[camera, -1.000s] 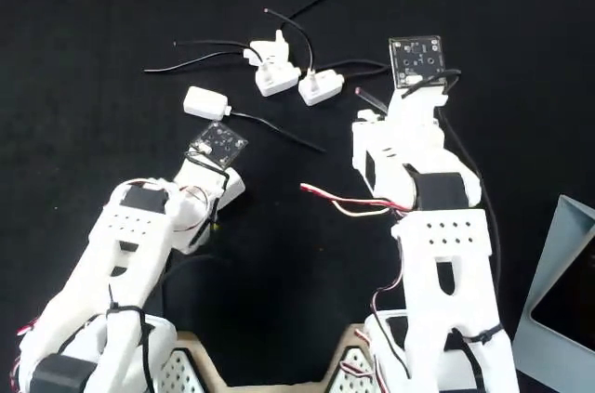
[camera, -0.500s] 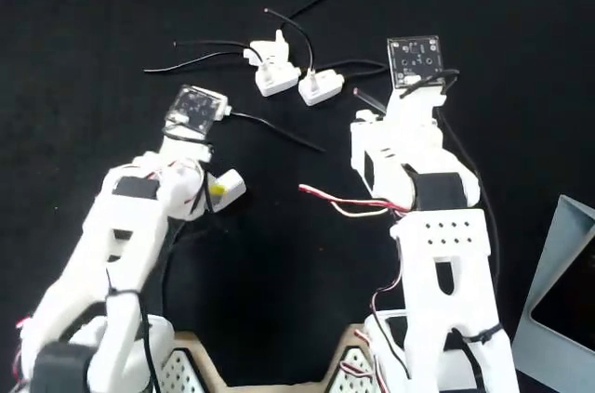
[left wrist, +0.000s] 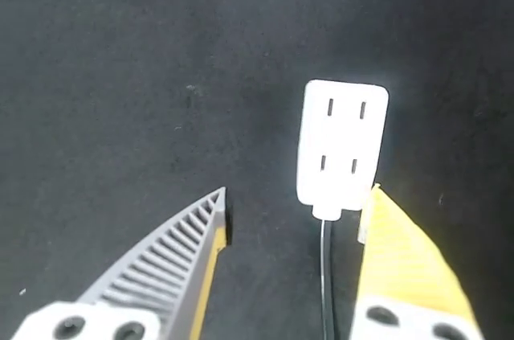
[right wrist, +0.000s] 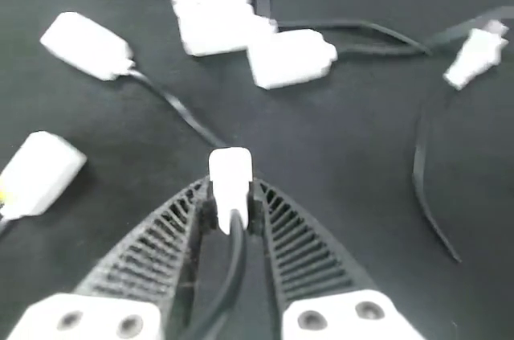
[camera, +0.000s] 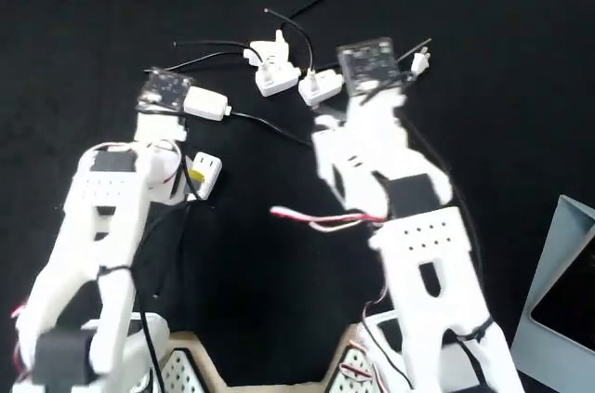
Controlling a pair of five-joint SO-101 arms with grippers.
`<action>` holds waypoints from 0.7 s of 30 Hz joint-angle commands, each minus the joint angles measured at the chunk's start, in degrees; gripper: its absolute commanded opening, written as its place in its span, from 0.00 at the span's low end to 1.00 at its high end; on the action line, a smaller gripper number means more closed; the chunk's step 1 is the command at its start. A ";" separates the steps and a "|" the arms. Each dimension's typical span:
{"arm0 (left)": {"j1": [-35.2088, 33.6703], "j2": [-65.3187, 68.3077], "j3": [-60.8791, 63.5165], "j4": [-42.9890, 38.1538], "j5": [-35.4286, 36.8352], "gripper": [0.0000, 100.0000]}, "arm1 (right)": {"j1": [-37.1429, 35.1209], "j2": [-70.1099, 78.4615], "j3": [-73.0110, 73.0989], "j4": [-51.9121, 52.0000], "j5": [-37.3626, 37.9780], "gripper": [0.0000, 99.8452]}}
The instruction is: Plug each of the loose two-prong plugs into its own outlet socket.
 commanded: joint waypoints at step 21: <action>7.08 9.76 0.22 -12.31 0.44 0.27 | 1.93 4.26 3.12 -6.59 5.19 0.01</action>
